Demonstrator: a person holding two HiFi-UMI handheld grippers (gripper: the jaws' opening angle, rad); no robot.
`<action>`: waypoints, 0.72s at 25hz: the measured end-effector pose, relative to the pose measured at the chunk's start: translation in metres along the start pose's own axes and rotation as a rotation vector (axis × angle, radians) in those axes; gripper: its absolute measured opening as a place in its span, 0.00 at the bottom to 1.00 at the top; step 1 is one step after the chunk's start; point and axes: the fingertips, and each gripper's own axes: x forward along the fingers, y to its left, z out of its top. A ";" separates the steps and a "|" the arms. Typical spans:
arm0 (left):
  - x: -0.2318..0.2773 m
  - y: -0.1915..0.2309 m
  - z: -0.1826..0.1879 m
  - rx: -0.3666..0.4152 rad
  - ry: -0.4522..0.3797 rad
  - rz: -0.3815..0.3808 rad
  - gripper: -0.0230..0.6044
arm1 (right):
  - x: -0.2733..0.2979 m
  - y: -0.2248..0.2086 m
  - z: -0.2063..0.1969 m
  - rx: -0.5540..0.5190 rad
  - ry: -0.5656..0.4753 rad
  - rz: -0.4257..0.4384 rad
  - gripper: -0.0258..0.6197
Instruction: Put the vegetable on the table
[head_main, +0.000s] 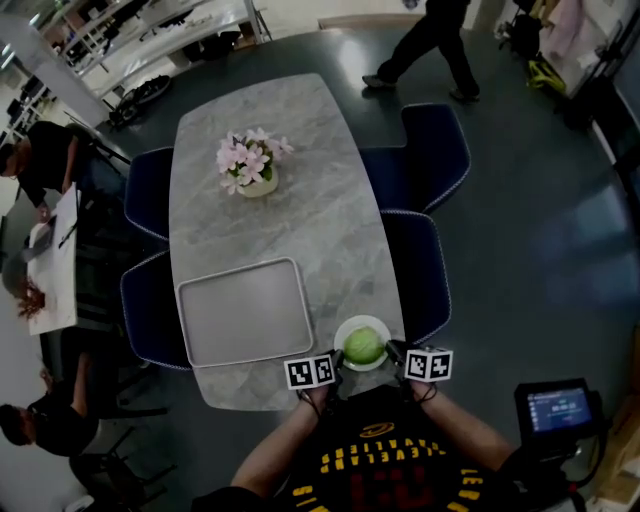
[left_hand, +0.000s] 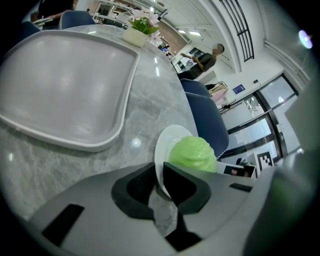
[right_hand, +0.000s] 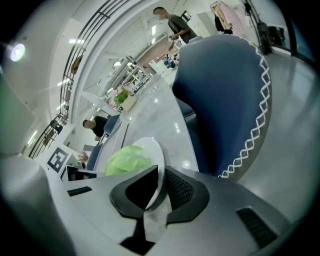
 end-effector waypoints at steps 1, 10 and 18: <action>0.000 0.001 0.000 0.012 0.001 0.006 0.10 | 0.001 0.000 0.000 -0.015 0.004 -0.007 0.09; -0.015 -0.002 0.013 0.141 -0.070 0.091 0.11 | -0.007 -0.004 0.014 -0.139 -0.041 -0.113 0.09; -0.081 -0.043 0.055 0.090 -0.290 -0.022 0.10 | -0.036 0.059 0.076 -0.161 -0.218 0.010 0.09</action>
